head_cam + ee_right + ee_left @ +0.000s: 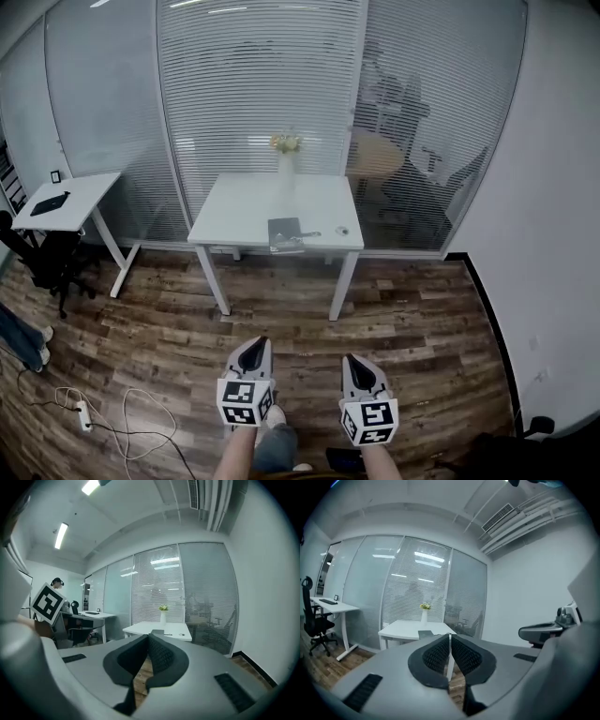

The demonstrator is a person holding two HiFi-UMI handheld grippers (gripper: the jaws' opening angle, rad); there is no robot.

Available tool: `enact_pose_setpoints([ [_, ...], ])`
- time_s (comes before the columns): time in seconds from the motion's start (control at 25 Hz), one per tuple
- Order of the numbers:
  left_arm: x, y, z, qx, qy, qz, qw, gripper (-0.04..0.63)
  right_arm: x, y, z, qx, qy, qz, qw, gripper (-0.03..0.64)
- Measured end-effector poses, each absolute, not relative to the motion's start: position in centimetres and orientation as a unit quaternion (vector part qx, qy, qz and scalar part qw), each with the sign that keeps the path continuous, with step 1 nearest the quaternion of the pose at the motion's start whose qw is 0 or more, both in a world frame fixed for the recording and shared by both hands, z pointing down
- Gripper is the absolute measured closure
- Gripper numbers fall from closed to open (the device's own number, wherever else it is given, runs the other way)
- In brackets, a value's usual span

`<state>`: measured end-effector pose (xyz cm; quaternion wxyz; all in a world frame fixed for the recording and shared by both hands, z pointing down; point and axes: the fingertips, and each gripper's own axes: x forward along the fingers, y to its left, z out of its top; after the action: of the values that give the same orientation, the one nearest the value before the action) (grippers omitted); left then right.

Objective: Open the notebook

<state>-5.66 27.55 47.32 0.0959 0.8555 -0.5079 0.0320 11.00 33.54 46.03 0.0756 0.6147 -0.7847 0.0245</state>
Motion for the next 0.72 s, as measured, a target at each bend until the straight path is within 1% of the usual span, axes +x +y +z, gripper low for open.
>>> enact_pose_setpoints([
  [0.28, -4.3, 20.5, 49.2, 0.859, -0.500, 0.037, 0.101, 0.566, 12.3, 26.4, 48.0, 0.619, -0.780, 0.036, 0.082, 0.600],
  [0.32, -4.1, 19.1, 49.7, 0.860, -0.499, 0.039, 0.101, 0.558, 12.4, 24.9, 48.5, 0.619, -0.780, 0.039, 0.084, 0.593],
  [0.44, -3.8, 14.0, 50.8, 0.859, -0.499, 0.044, 0.104, 0.495, 12.5, 19.7, 49.7, 0.614, -0.783, 0.049, 0.093, 0.540],
  [0.52, -3.7, 10.3, 51.5, 0.859, -0.497, 0.050, 0.112, 0.480, 12.4, 15.9, 50.3, 0.608, -0.786, 0.055, 0.102, 0.529],
  [0.72, -2.8, 0.5, 53.1, 0.863, -0.483, 0.080, 0.120, 0.472, 12.1, 6.5, 51.7, 0.600, -0.786, 0.068, 0.131, 0.523],
])
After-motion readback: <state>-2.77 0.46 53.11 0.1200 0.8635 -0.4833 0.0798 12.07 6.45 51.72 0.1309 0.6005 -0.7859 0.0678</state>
